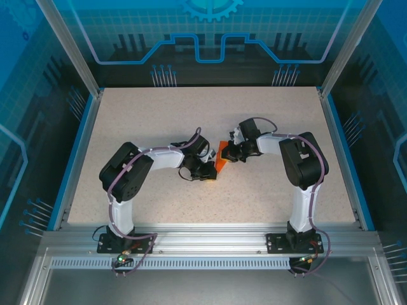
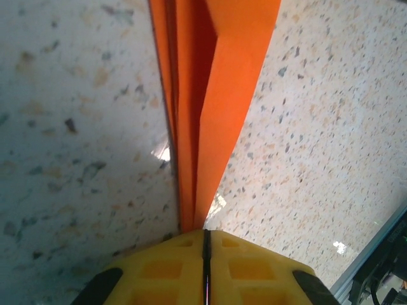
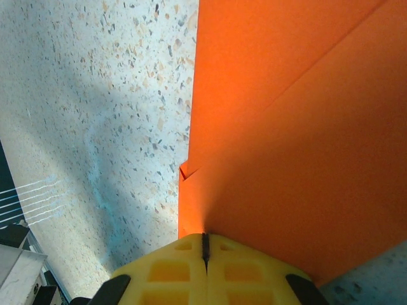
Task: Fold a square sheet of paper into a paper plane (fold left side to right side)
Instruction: Fold the wing for the fifth time at the center of the table.
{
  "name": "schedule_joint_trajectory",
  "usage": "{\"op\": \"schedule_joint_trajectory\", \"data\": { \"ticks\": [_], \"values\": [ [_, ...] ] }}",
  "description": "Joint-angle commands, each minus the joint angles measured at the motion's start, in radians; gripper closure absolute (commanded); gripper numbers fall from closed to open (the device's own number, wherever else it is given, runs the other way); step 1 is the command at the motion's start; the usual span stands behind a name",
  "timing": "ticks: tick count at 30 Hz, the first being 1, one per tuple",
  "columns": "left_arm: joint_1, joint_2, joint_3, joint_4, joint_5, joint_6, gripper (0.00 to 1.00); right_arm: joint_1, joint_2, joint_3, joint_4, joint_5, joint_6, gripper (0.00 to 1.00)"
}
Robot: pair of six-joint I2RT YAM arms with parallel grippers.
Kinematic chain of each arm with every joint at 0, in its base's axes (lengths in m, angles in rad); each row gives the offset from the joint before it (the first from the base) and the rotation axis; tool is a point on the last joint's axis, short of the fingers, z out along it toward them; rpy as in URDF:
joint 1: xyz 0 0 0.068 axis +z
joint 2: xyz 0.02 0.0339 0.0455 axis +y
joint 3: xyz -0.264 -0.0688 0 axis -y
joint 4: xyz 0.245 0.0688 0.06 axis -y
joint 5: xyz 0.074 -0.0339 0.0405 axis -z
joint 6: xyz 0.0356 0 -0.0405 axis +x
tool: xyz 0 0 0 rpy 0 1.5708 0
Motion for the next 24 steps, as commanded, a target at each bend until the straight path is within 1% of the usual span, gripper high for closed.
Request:
{"op": "schedule_joint_trajectory", "data": {
  "ticks": [1, 6, 10, 17, 20, 24],
  "values": [
    [0.014, -0.032, -0.033, -0.089, 0.004, -0.008, 0.91, -0.005, 0.063, -0.011, -0.100, 0.093, -0.024, 0.97],
    [0.031, -0.087, -0.001, -0.088, 0.038, -0.005, 0.92, -0.004, 0.059, -0.011, -0.095, 0.089, -0.022, 0.97],
    [0.030, -0.086, 0.050, -0.075, 0.083, -0.007, 0.91, -0.004, 0.057, -0.012, -0.094, 0.088, -0.021, 0.97],
    [0.022, 0.042, 0.176, -0.056, 0.112, -0.007, 0.89, -0.001, 0.059, -0.013, -0.093, 0.088, -0.020, 0.97],
    [0.020, 0.096, 0.218, -0.054, 0.093, 0.000, 0.86, -0.001, 0.056, -0.014, -0.095, 0.089, -0.019, 0.97],
    [0.026, 0.136, 0.233, -0.075, 0.018, 0.001, 0.85, -0.003, 0.038, -0.025, -0.071, 0.085, -0.016, 0.97]
  ]
}}
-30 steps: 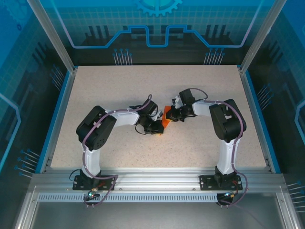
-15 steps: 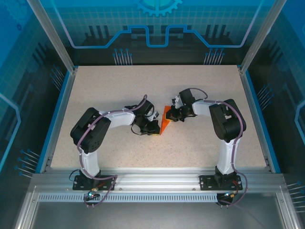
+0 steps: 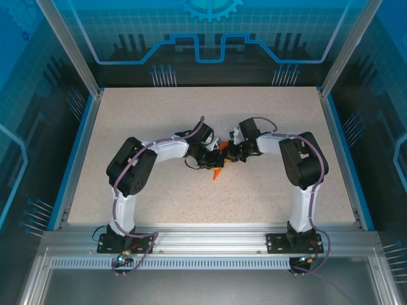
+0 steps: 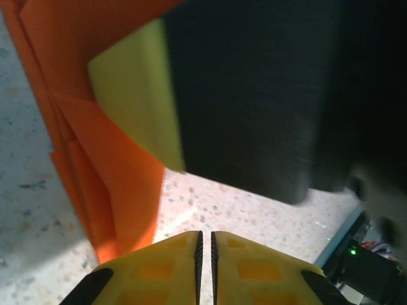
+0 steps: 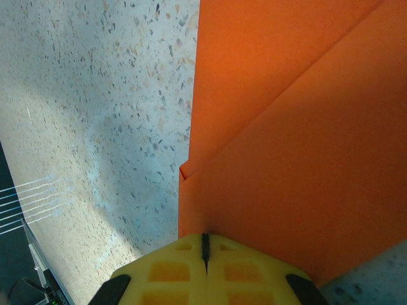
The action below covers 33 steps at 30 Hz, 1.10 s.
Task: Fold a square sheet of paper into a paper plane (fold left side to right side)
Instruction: Fold the wing for the fifth time at the center of the table.
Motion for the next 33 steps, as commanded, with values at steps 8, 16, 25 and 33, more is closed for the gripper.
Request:
{"op": "schedule_joint_trajectory", "data": {
  "ticks": [8, 16, 25, 33],
  "values": [
    [0.020, 0.013, -0.077, 0.029, -0.082, -0.050, 0.91, -0.012, 0.007, -0.013, -0.040, 0.061, -0.009, 0.96],
    [0.020, 0.006, -0.133, 0.057, -0.080, -0.064, 1.00, -0.031, -0.092, -0.025, 0.011, 0.017, -0.018, 0.97],
    [0.019, -0.001, -0.144, 0.075, -0.077, -0.062, 1.00, -0.002, -0.190, -0.148, 0.059, -0.043, -0.003, 0.98],
    [0.020, -0.002, -0.145, 0.075, -0.075, -0.060, 1.00, 0.026, -0.127, -0.163, 0.112, -0.054, 0.032, 0.98]
  ]
}}
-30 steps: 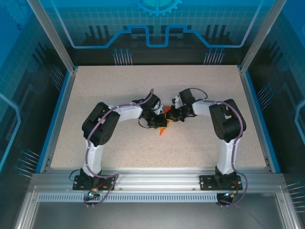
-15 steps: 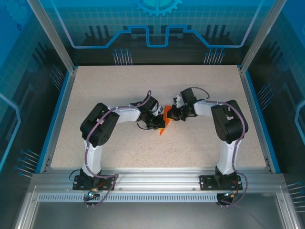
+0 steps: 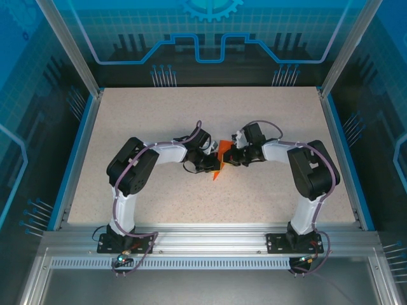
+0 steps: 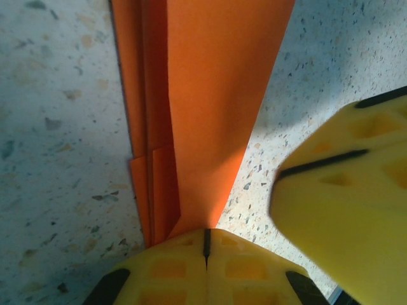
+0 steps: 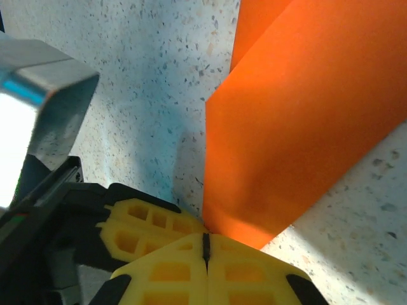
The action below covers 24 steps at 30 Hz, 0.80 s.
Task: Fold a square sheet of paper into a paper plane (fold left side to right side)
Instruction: Fold the wing for the fifth time at the center of the table.
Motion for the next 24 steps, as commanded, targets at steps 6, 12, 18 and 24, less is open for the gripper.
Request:
{"op": "schedule_joint_trajectory", "data": {
  "ticks": [6, 12, 18, 24],
  "values": [
    [0.008, 0.002, -0.037, -0.064, -0.037, -0.005, 1.00, 0.026, 0.062, 0.011, 0.034, -0.031, 0.027, 0.98],
    [0.008, 0.000, -0.034, -0.067, -0.041, -0.004, 1.00, 0.039, 0.068, -0.009, 0.049, -0.030, 0.052, 0.98],
    [0.008, 0.000, -0.036, -0.068, -0.044, -0.004, 1.00, 0.051, 0.077, -0.018, 0.050, -0.026, 0.095, 0.98],
    [0.007, -0.003, -0.039, -0.062, -0.043, -0.011, 1.00, 0.057, 0.064, -0.044, 0.042, 0.004, 0.188, 0.98]
  ]
}}
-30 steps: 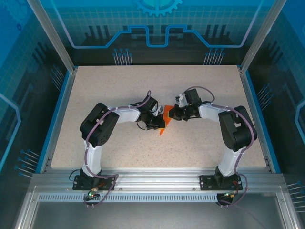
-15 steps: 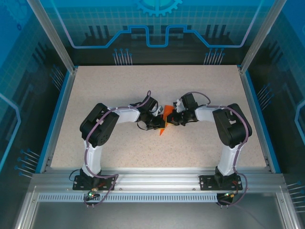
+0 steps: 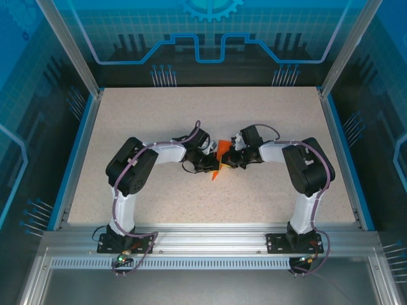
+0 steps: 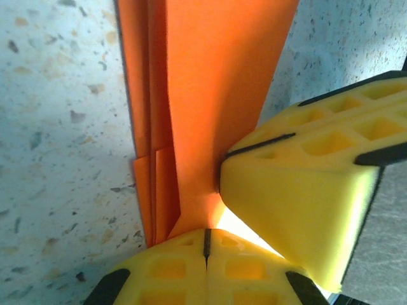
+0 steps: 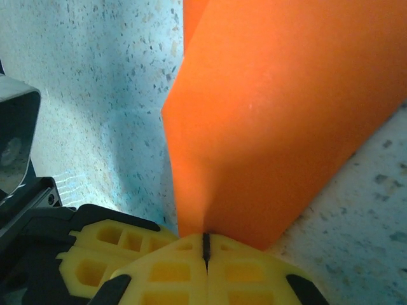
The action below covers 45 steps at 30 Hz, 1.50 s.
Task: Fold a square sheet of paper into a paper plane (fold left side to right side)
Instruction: Fold the wing for the fifth time at the center of the table.
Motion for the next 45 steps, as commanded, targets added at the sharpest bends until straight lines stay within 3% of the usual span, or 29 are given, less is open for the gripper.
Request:
{"op": "schedule_joint_trajectory", "data": {
  "ticks": [1, 6, 19, 28, 33, 37, 41, 45],
  "values": [
    [0.001, 0.002, -0.033, -0.052, -0.041, -0.011, 1.00, 0.044, 0.016, -0.037, -0.010, 0.006, 0.078, 0.98],
    [0.001, 0.002, -0.031, -0.055, -0.041, -0.011, 1.00, 0.068, 0.053, -0.028, -0.015, 0.042, 0.106, 0.99],
    [0.001, -0.012, -0.056, -0.061, -0.041, -0.003, 1.00, 0.049, 0.084, 0.030, -0.155, 0.240, -0.081, 0.99],
    [0.001, -0.056, -0.105, -0.007, 0.018, -0.002, 1.00, -0.026, 0.057, 0.084, -0.084, 0.149, -0.114, 0.97],
    [0.002, -0.101, -0.090, 0.038, 0.075, -0.012, 0.87, -0.057, -0.007, 0.123, -0.097, 0.121, -0.136, 0.94],
    [0.001, -0.156, -0.054, 0.034, 0.101, 0.002, 0.73, -0.070, -0.092, 0.113, -0.149, 0.160, -0.161, 0.84],
    [0.005, -0.245, -0.052, 0.027, 0.100, 0.030, 0.55, -0.065, -0.189, 0.084, -0.225, 0.241, -0.154, 0.69],
    [0.032, -0.371, -0.108, 0.022, -0.002, 0.044, 0.44, -0.012, -0.278, 0.079, -0.355, 0.394, -0.116, 0.47]
  ]
}}
